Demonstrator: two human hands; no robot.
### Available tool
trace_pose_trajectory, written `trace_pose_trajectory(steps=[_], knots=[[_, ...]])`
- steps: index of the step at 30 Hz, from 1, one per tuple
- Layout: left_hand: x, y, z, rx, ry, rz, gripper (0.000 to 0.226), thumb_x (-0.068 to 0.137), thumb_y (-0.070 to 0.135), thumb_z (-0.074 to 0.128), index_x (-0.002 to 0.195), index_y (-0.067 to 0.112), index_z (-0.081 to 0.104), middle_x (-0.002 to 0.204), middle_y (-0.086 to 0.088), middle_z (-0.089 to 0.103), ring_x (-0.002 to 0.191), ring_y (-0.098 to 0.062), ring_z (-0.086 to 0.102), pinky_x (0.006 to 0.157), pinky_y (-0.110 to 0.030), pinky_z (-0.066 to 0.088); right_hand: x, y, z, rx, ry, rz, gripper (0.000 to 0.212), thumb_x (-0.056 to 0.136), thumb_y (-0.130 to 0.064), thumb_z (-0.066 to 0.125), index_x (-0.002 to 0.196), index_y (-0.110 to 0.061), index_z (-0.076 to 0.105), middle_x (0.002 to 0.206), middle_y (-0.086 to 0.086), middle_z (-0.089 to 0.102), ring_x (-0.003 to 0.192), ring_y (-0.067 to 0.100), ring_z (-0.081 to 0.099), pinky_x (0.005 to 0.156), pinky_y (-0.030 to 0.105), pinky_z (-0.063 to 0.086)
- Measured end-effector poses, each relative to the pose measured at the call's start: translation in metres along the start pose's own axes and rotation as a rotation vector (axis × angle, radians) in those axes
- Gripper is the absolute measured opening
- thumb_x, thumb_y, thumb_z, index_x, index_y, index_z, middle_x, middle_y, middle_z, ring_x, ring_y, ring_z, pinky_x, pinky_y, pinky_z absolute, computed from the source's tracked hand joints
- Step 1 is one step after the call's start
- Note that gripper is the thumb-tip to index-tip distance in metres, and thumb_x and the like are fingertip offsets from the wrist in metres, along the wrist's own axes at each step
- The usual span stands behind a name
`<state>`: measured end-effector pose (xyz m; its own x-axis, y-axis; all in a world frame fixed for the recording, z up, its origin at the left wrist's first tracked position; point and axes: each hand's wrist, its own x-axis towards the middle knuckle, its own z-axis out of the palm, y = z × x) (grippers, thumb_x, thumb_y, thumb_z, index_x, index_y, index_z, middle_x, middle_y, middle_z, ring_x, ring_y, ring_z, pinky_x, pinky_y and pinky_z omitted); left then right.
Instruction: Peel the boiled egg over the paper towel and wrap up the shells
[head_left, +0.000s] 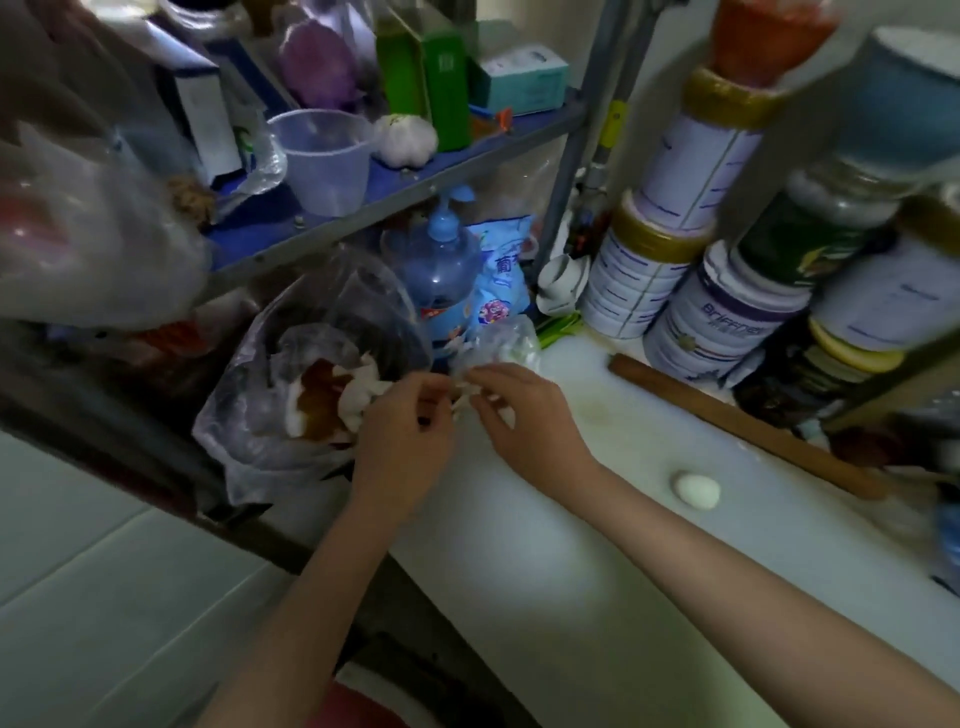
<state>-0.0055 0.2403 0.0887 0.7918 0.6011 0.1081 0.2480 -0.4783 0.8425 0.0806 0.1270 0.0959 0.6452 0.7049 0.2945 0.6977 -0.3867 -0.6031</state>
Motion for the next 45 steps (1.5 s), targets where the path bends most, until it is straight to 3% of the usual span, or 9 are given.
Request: trace_pose_trajectory(steps=[2,5,9,14,19,22,32,38,45], knots=[[-0.002,0.013,0.019,-0.035,-0.063,-0.009,0.016,0.090,0.014,0.057,0.104,0.018,0.063,0.093,0.007,0.061,0.076,0.002,0.055,0.068,-0.005,0.042,-0.023,0.021,-0.020,-0.028,0.005,0.092,0.027,0.086,-0.005,0.059,0.113,-0.004,0.066,0.109,0.013,0.067,0.095,0.029,0.065,0.086,0.041,0.053],[-0.009,0.034,0.062,-0.058,-0.188,-0.006,0.017,0.088,0.011,0.058,0.103,0.015,0.065,0.094,0.001,0.064,0.080,-0.013,0.060,0.077,-0.027,0.050,-0.063,0.061,-0.054,-0.088,0.009,0.249,0.031,0.087,-0.007,0.059,0.117,-0.006,0.062,0.112,0.013,0.066,0.099,0.028,0.063,0.089,0.038,0.051],[-0.025,0.047,0.126,0.034,-0.364,0.030,0.022,0.087,0.011,0.058,0.108,0.013,0.065,0.094,-0.002,0.066,0.082,-0.017,0.062,0.079,-0.028,0.050,-0.115,0.118,-0.086,-0.215,-0.045,0.425,0.042,0.086,-0.013,0.060,0.127,-0.008,0.054,0.125,0.012,0.059,0.114,0.027,0.055,0.098,0.026,0.036],[-0.044,0.052,0.201,0.199,-0.503,0.043,0.033,0.086,0.008,0.057,0.119,0.007,0.060,0.115,-0.015,0.064,0.103,-0.030,0.061,0.091,-0.039,0.048,-0.159,0.168,-0.105,-0.227,-0.066,0.554,0.055,0.084,-0.018,0.064,0.135,-0.008,0.046,0.138,0.012,0.048,0.127,0.029,0.042,0.107,0.027,0.027],[-0.053,0.058,0.254,0.306,-0.527,0.177,0.043,0.084,0.009,0.057,0.127,0.013,0.055,0.127,-0.009,0.056,0.116,-0.027,0.052,0.096,-0.035,0.043,-0.168,0.205,-0.105,-0.140,-0.067,0.534,0.064,0.080,-0.019,0.070,0.136,-0.009,0.043,0.137,0.010,0.049,0.127,0.027,0.043,0.107,0.029,0.030],[-0.051,0.056,0.268,0.366,-0.553,0.210,0.044,0.086,0.012,0.057,0.130,0.014,0.053,0.131,-0.008,0.053,0.121,-0.025,0.048,0.101,-0.032,0.037,-0.167,0.216,-0.102,-0.112,-0.049,0.491,0.053,0.078,-0.014,0.071,0.127,-0.004,0.053,0.125,0.014,0.059,0.116,0.033,0.052,0.099,0.035,0.039],[-0.058,0.061,0.276,0.391,-0.485,0.208,0.039,0.081,0.013,0.063,0.120,0.019,0.059,0.118,-0.003,0.062,0.105,-0.025,0.059,0.086,-0.035,0.047,-0.174,0.222,-0.102,-0.025,0.027,0.454,0.039,0.075,-0.006,0.068,0.114,-0.006,0.062,0.108,0.012,0.065,0.099,0.030,0.059,0.086,0.032,0.044],[-0.089,0.052,0.260,0.407,-0.531,0.237,0.037,0.080,0.016,0.065,0.117,0.022,0.060,0.114,0.002,0.062,0.102,-0.021,0.060,0.081,-0.035,0.049,-0.205,0.204,-0.097,-0.012,-0.032,0.467,0.041,0.076,-0.007,0.068,0.117,-0.009,0.060,0.112,0.008,0.063,0.103,0.026,0.059,0.090,0.032,0.045],[-0.097,0.047,0.253,0.423,-0.569,0.234,0.042,0.087,0.022,0.059,0.129,0.021,0.052,0.127,0.001,0.055,0.114,-0.021,0.055,0.090,-0.030,0.041,-0.212,0.193,-0.098,-0.029,-0.081,0.493,0.047,0.080,-0.010,0.066,0.125,-0.008,0.054,0.123,0.010,0.059,0.113,0.028,0.055,0.099,0.031,0.040]])
